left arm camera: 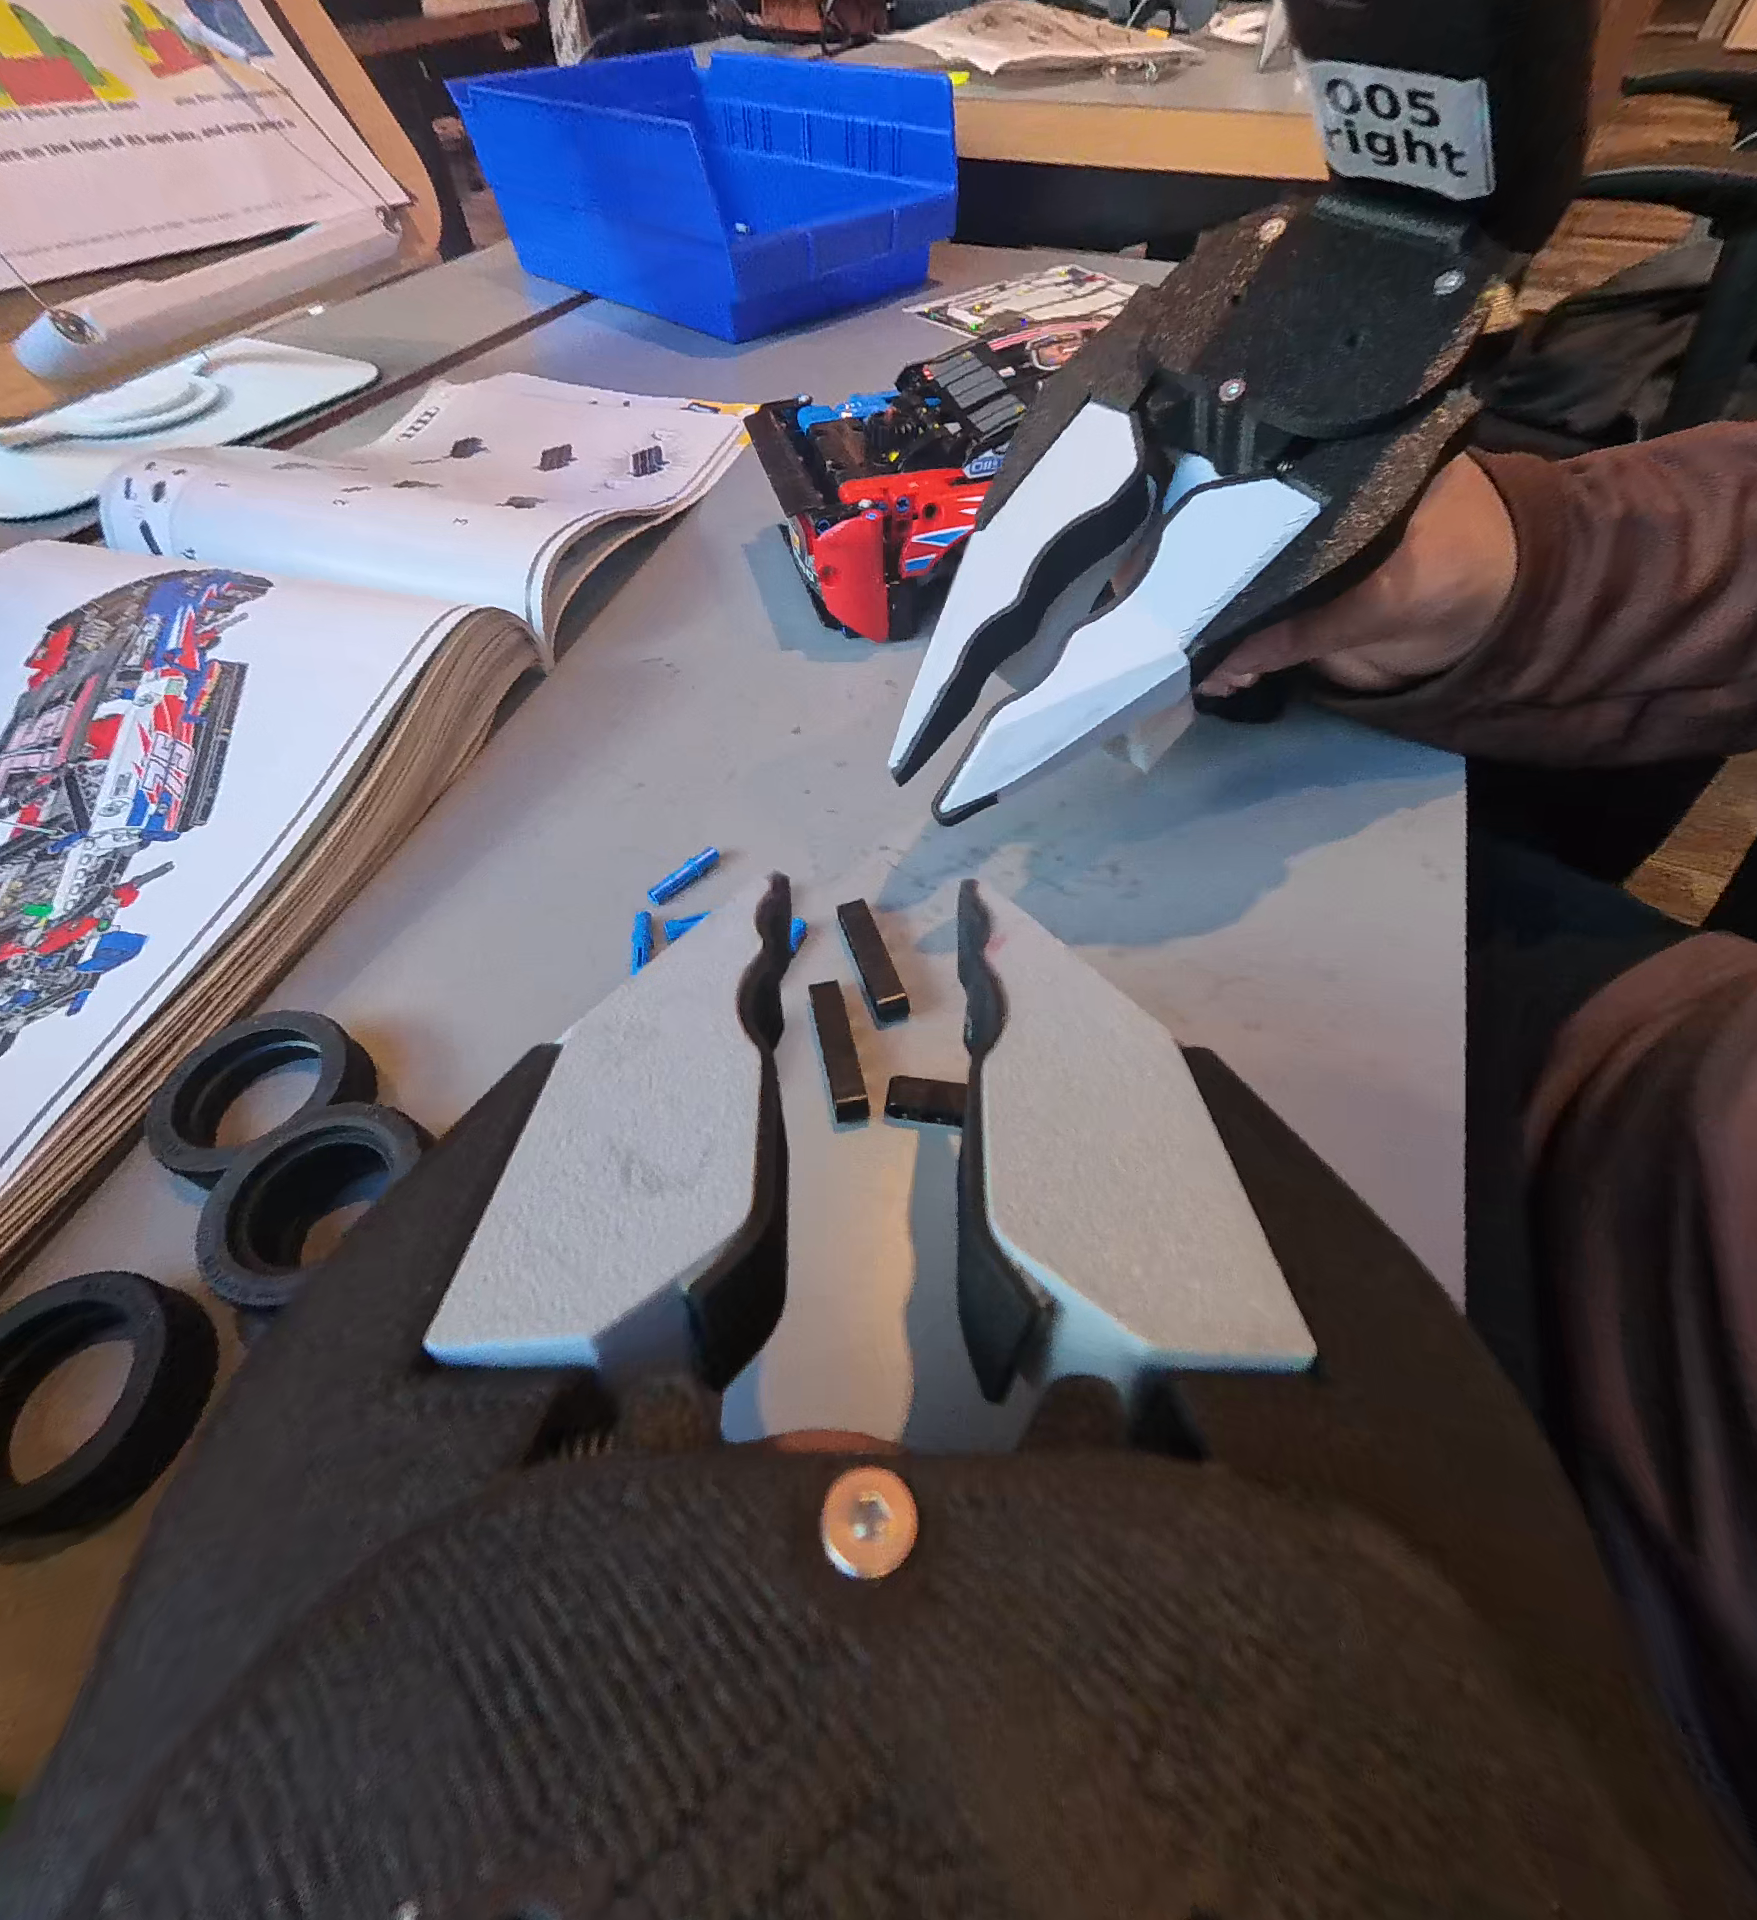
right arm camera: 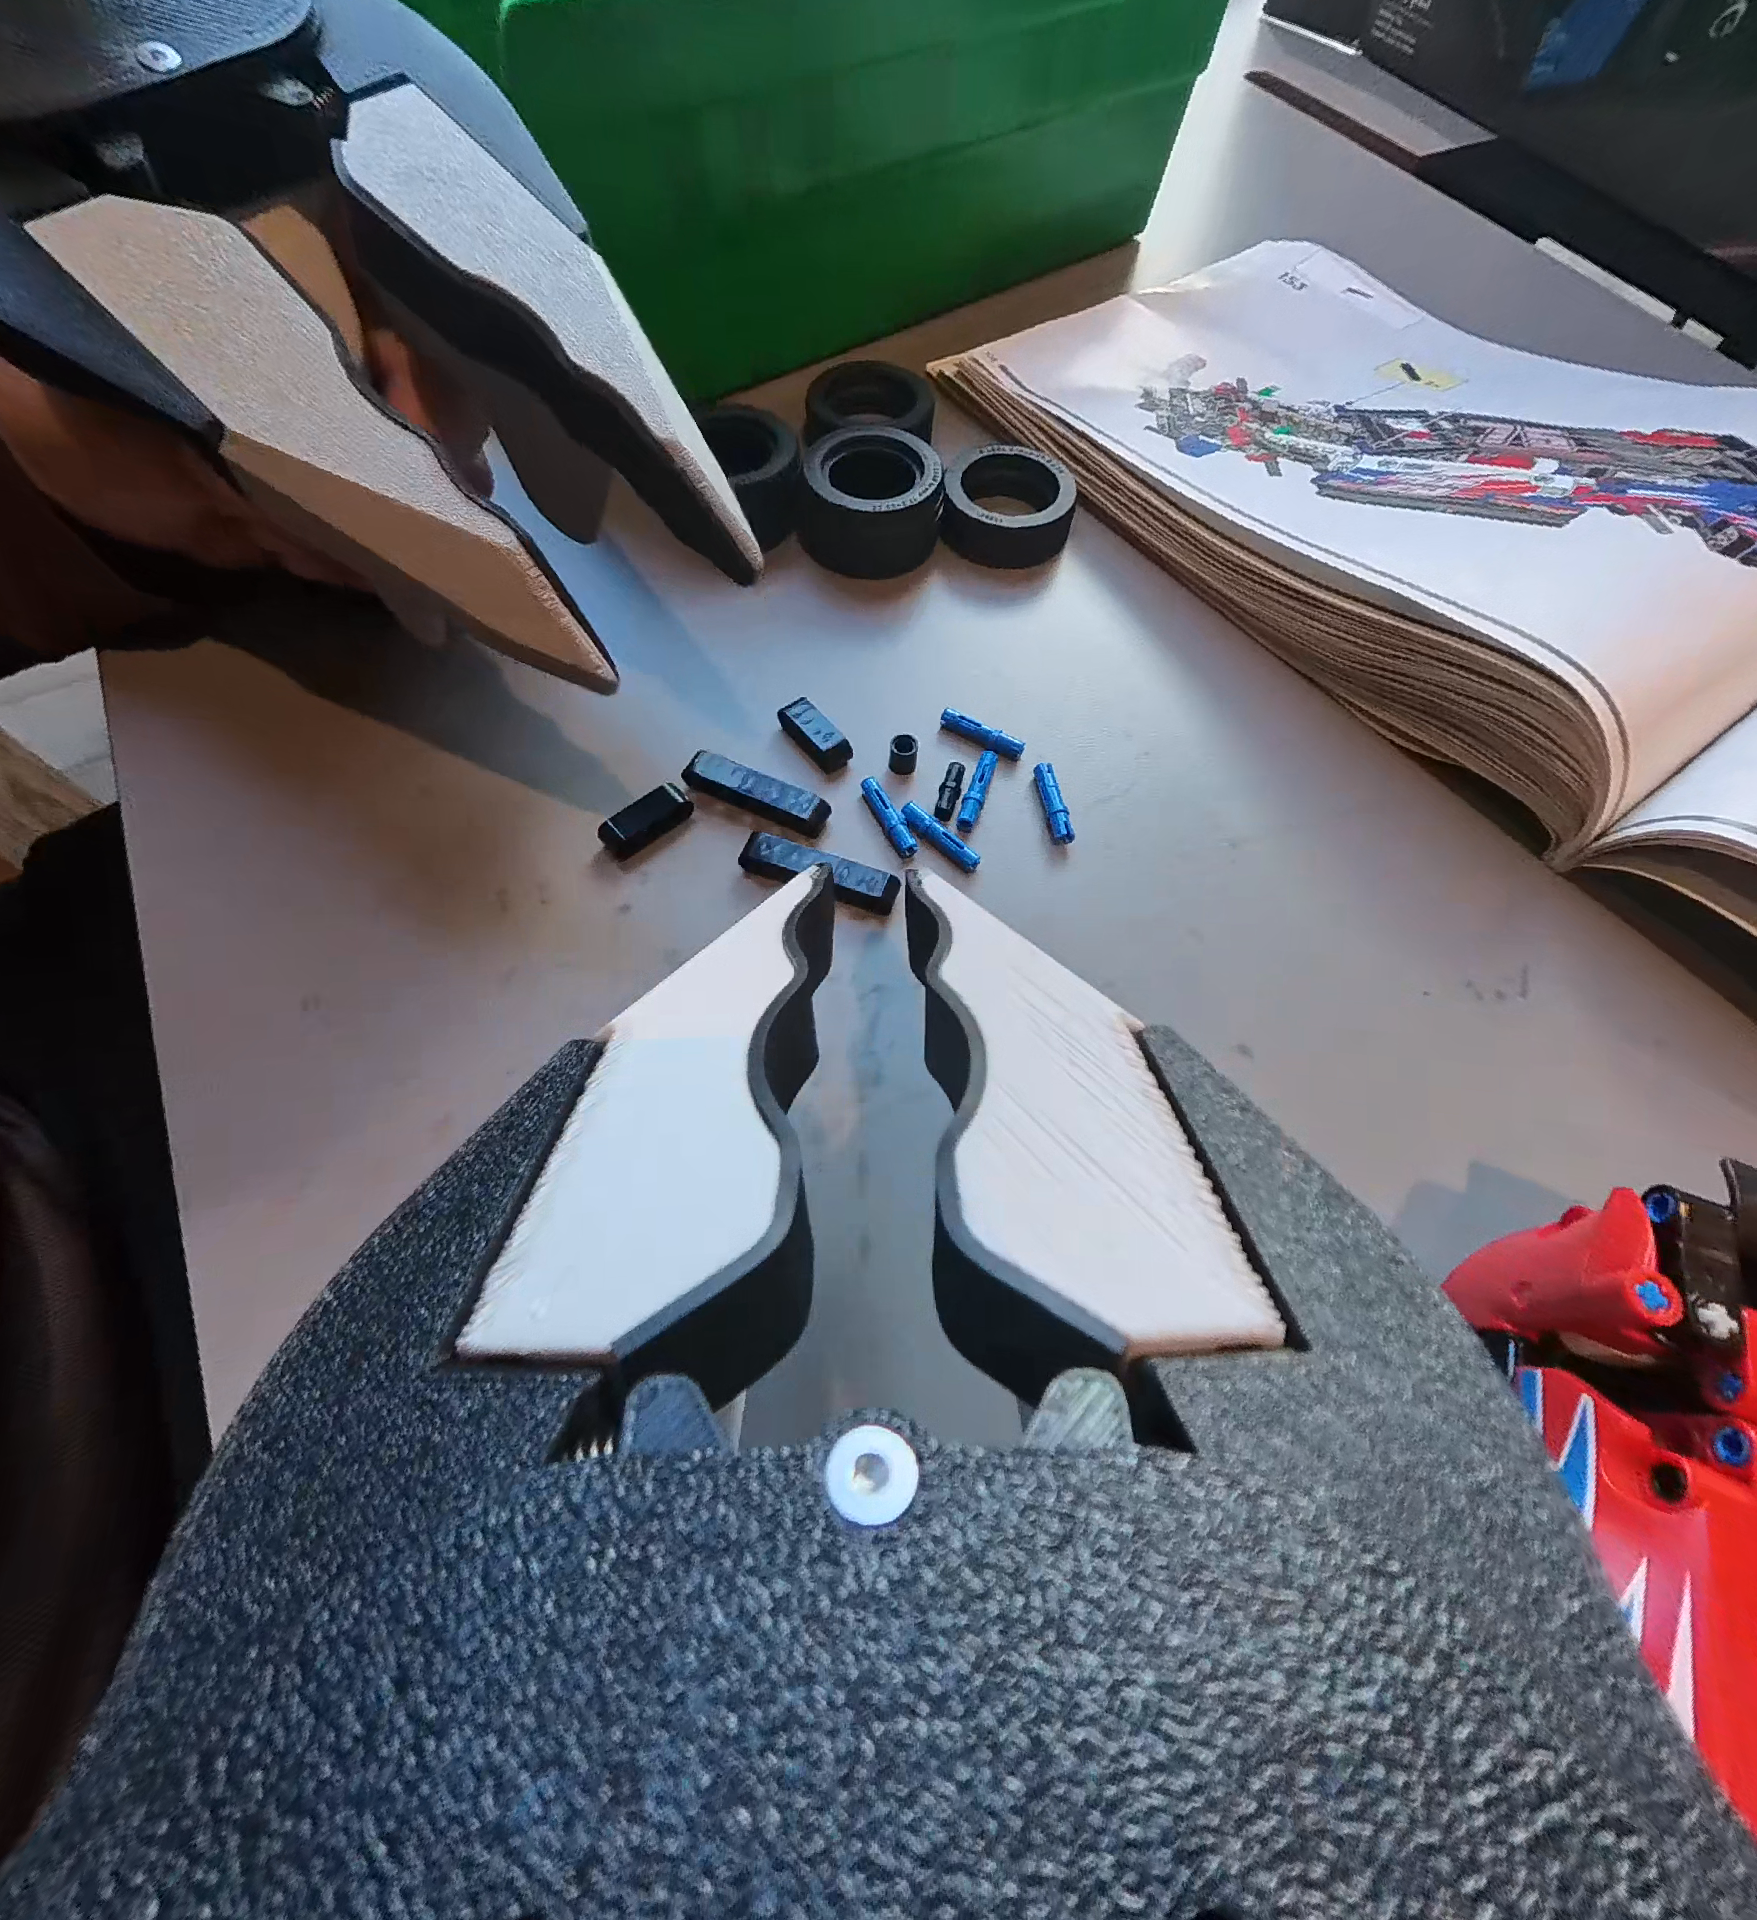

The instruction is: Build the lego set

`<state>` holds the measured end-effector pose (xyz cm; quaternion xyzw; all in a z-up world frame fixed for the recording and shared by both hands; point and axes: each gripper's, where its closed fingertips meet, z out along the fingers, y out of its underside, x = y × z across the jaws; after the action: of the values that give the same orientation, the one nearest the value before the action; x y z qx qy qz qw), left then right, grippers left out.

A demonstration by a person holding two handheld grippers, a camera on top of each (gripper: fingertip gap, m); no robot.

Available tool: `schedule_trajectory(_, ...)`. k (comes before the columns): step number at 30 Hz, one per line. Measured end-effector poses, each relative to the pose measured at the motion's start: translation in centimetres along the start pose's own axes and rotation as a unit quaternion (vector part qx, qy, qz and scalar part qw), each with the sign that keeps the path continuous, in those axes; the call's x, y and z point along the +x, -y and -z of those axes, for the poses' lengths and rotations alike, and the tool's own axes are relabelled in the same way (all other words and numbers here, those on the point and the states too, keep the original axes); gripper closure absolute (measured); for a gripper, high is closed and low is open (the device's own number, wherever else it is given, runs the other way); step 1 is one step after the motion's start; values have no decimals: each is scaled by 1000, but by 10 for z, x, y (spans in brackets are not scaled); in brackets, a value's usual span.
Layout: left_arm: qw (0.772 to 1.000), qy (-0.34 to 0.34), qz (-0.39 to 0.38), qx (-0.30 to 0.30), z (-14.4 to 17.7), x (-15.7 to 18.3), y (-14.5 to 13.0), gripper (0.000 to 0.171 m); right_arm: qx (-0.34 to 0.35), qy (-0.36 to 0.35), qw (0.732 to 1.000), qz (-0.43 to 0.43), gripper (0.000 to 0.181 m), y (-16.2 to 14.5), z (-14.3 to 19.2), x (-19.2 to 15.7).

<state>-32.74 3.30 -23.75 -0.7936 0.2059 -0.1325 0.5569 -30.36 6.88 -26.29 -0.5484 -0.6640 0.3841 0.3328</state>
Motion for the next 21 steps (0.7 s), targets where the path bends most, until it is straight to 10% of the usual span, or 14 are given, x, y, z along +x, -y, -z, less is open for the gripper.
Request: schedule_trajectory(21, 1000, 17, 18, 6, -1, -11, 2, 142, -54, 84, 995, 15, 160, -6, -23, -13)
